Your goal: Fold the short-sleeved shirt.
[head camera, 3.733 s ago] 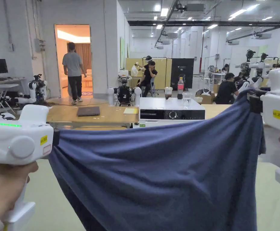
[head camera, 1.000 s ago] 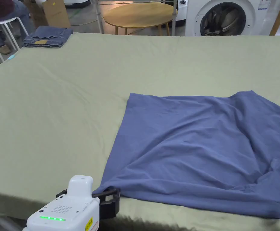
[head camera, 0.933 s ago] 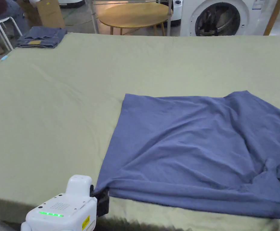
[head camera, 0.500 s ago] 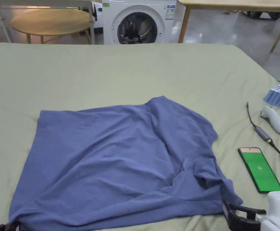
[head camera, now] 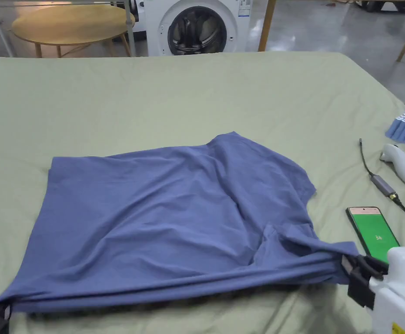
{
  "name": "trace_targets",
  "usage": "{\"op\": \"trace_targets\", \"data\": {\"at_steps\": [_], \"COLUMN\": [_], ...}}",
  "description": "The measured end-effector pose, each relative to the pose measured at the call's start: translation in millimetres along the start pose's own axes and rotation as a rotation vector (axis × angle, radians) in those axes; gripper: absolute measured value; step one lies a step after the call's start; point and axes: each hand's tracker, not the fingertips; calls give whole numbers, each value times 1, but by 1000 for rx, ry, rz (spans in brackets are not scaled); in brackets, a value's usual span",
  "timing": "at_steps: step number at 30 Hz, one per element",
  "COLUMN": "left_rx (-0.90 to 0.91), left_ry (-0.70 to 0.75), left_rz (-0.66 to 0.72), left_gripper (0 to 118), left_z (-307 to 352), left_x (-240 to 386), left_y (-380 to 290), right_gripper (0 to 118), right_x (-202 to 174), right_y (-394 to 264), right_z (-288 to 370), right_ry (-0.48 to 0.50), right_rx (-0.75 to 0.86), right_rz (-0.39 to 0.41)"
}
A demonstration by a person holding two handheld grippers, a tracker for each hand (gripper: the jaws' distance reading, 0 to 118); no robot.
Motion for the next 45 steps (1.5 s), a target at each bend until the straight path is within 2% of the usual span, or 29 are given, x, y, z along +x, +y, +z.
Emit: {"op": "trace_targets", "data": {"at_steps": [1, 5, 10, 13, 15, 16, 17, 18, 19, 20, 21, 22, 23, 26, 27, 28, 29, 30, 31, 32, 33, 34, 35, 39, 40, 41, 42, 43, 45], "left_rx": [22, 26, -139, -283, -279, -272, -245, -166, -72, -10, 64, 141, 184, 263, 249, 238, 220, 186, 83, 77, 73, 69, 56, 61, 58, 39, 13, -35, 35], "left_ry": [5, -13, -20, -14, -18, -15, -14, -17, -28, -17, -20, -13, -25, -56, -49, -53, -68, -105, -162, -190, -179, -144, -122, -78, -42, -13, -8, 3, 18], "left_rz": [-32, -49, -49, -40, -39, -38, -27, -11, 8, 11, 10, 15, 25, 14, 22, 20, 20, 24, 46, 75, 76, 68, 69, 140, 140, 132, 131, 138, 169], "left_gripper": [0, 0, 0, 0, 3, 20, 49, 92, 92, 100, 111, 112, 112, 112, 106, 89, 52, 0, 0, 0, 0, 0, 0, 0, 15, 51, 100, 106, 98], "left_z": [0, -25, -108, -154, -159, -154, -146, -131, -109, -90, -68, -42, -24, 18, 23, 28, 31, 31, 20, 20, 19, 19, 13, 0, -9, -19, -31, -44, -63], "left_x": [1, 4, 7, 17, 26, 30, 32, 35, 33, 38, 45, 56, 50, 68, 65, 66, 66, 64, 55, 48, 43, 35, 35, 14, 7, -1, -8, -1, -10], "left_y": [13, 74, 117, 118, 113, 112, 111, 110, 106, 103, 99, 90, 81, 43, 31, 21, 10, 4, -5, -13, -17, -19, -18, -8, -3, 3, 8, 15, 21], "right_gripper": [1, 1, 2, 2, 3, 7, 24, 57, 69, 69, 96, 107, 107, 107, 105, 103, 98, 70, 33, 0, 0, 0, 0, 0, 0, 0, 0, 0, 0], "right_x": [10, 7, 5, 10, 15, 18, 17, 20, 21, 20, 12, 4, -4, -45, -53, -61, -65, -70, -75, -82, -83, -81, -79, -73, -71, -63, -61, -58, -48], "right_y": [-12, 29, 41, 32, 27, 24, 22, 20, 21, 22, 20, 15, 8, -14, -22, -29, -37, -43, -50, -54, -50, -46, -42, -37, -35, -47, -46, -45, -51], "right_z": [-11, -43, -124, -170, -181, -181, -177, -172, -160, -147, -126, -101, -82, -27, -15, -8, -10, -7, -5, -5, -5, -5, -4, 2, 3, -2, -1, 1, 0], "right_ry": [-11, -9, -34, -44, -45, -43, -44, -12, -2, 28, 38, 66, 94, 164, 179, 219, 249, 269, 264, 208, 162, 213, 258, 220, 214, 213, 208, 190, 159], "right_rx": [17, 62, 8, -105, -127, -122, -116, -109, -92, -65, -13, 86, 138, 213, 235, 207, 182, 176, 178, 179, 186, 166, 133, 147, 145, 142, 141, 140, 139], "right_rz": [-1, 36, 53, 46, 30, 19, 13, -5, -12, -27, -27, -41, -41, -23, -15, 3, 10, 22, 44, 81, 90, 103, 69, 40, 29, 19, 18, 21, 21]}}
